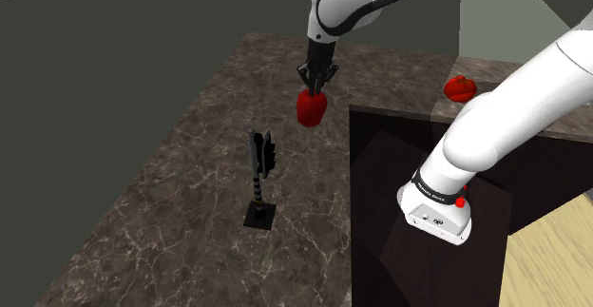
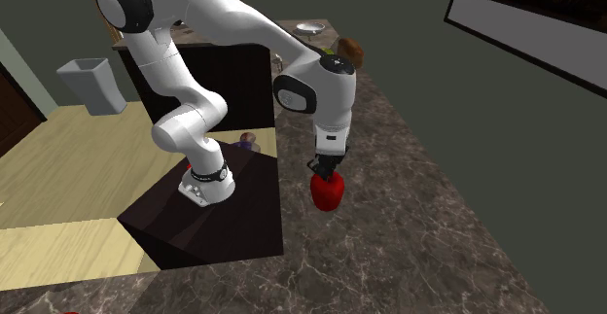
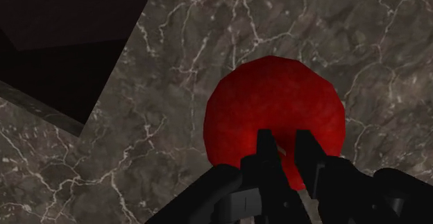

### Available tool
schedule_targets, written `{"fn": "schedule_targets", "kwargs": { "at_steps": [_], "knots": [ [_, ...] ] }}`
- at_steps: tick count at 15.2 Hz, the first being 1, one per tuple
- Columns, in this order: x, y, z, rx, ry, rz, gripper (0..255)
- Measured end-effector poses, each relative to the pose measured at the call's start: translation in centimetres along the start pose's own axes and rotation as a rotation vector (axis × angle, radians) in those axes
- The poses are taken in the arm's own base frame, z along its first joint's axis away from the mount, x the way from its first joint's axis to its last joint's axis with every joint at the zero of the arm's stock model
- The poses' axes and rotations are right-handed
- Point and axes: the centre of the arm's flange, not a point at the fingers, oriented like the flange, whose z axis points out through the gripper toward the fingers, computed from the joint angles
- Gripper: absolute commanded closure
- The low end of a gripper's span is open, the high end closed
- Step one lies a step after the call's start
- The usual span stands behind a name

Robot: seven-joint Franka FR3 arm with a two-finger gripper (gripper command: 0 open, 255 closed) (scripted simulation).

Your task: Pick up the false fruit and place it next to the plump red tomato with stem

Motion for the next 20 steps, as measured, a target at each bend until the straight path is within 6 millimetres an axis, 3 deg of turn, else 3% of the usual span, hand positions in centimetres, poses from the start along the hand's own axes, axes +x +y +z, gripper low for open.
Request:
{"fn": "schedule_targets", "kwargs": {
  "at_steps": [8, 20],
  "knots": [
    [0.0, 0.0, -0.3, 0.000, 0.000, 0.000, 255],
    [-0.2, -0.5, -6.3, 0.000, 0.000, 0.000, 255]
  ]
}}
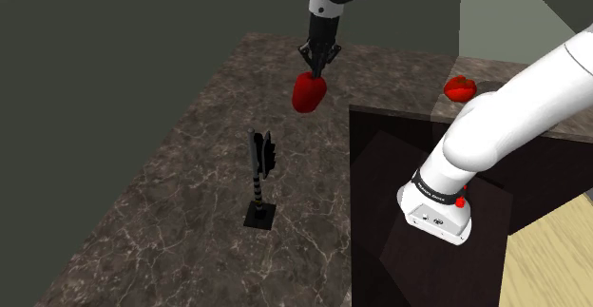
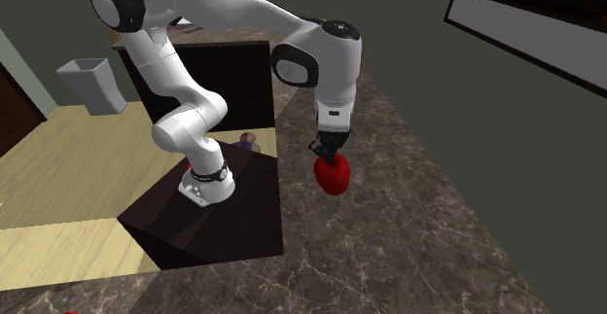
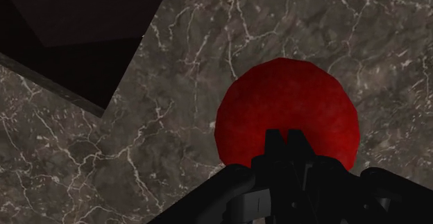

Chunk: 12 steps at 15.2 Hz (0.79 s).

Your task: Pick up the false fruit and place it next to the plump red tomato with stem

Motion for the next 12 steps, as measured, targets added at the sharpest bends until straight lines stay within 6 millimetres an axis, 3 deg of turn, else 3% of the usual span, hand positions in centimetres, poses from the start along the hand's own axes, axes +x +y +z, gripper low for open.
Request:
{"fn": "schedule_targets", "kwargs": {
  "at_steps": [12],
  "knots": [
    [-0.3, -0.2, -6.2, 0.000, 0.000, 0.000, 255]
  ]
}}
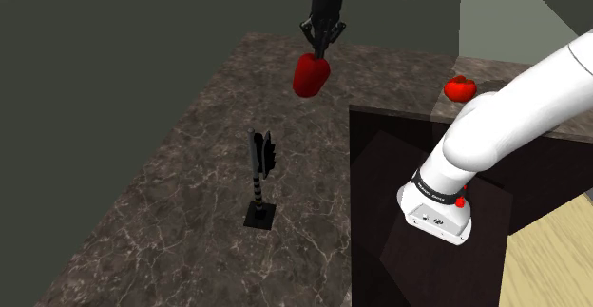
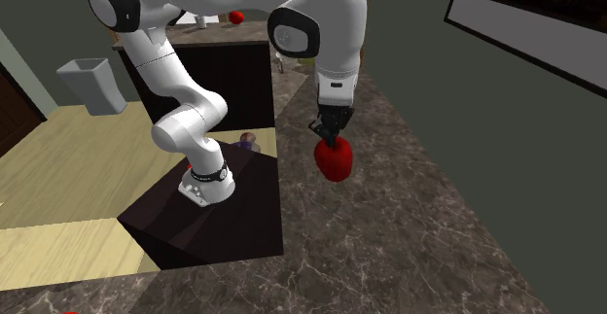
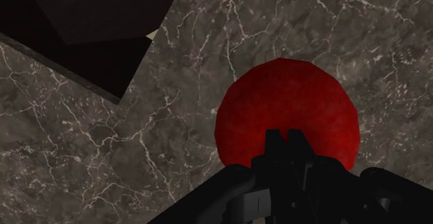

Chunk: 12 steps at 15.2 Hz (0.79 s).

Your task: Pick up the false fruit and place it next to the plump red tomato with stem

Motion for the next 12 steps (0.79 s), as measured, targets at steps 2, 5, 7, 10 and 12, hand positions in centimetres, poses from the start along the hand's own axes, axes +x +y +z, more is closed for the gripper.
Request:
{"fn": "schedule_targets", "kwargs": {
  "at_steps": [2, 5, 7, 10, 12],
  "knots": [
    [-0.1, 0.0, -1.1, 0.000, 0.000, 0.000, 255],
    [-0.1, -0.1, -2.7, 0.000, 0.000, 0.000, 255],
    [-0.2, -0.2, -3.7, 0.000, 0.000, 0.000, 255],
    [-0.1, -0.1, -5.4, 0.000, 0.000, 0.000, 255],
    [-0.3, -0.3, -6.5, 0.000, 0.000, 0.000, 255]
  ]
}}
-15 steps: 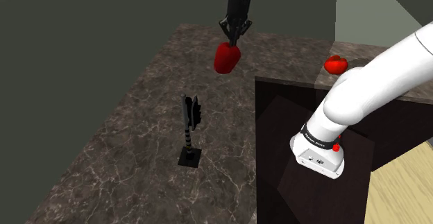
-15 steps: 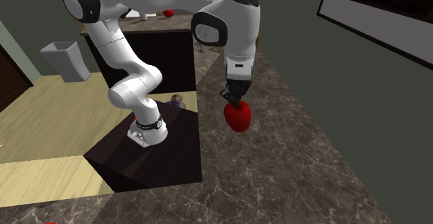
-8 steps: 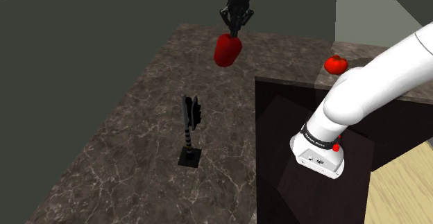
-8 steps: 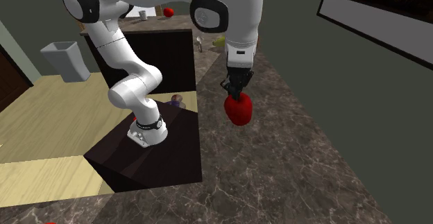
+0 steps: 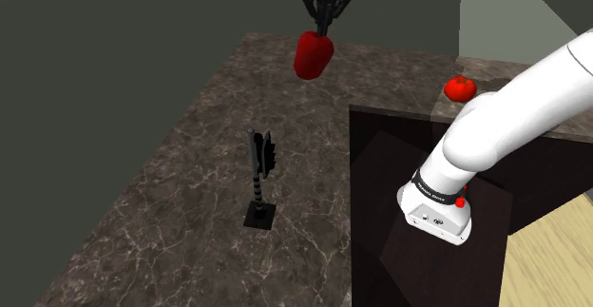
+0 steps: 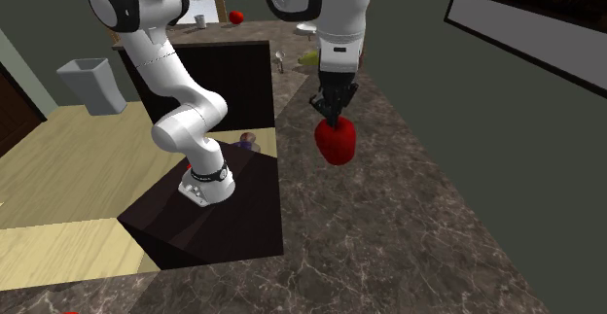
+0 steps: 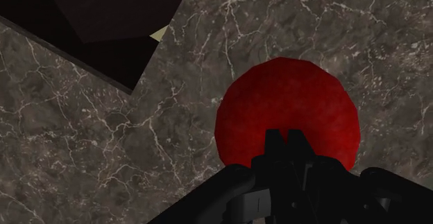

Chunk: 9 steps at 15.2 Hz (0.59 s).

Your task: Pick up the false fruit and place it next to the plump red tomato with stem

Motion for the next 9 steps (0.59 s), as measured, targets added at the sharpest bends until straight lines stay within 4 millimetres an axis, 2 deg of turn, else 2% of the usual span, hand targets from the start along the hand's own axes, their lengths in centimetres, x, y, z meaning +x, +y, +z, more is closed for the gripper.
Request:
{"fn": "schedule_targets", "kwargs": {
  "at_steps": [2, 3, 9],
  "knots": [
    [-0.1, 0.0, -0.9, 0.000, 0.000, 0.000, 255],
    [0.0, 0.7, -1.0, 0.000, 0.000, 0.000, 255],
    [-0.6, 8.0, -1.8, -0.001, 0.000, 0.001, 255]
  ]
}}
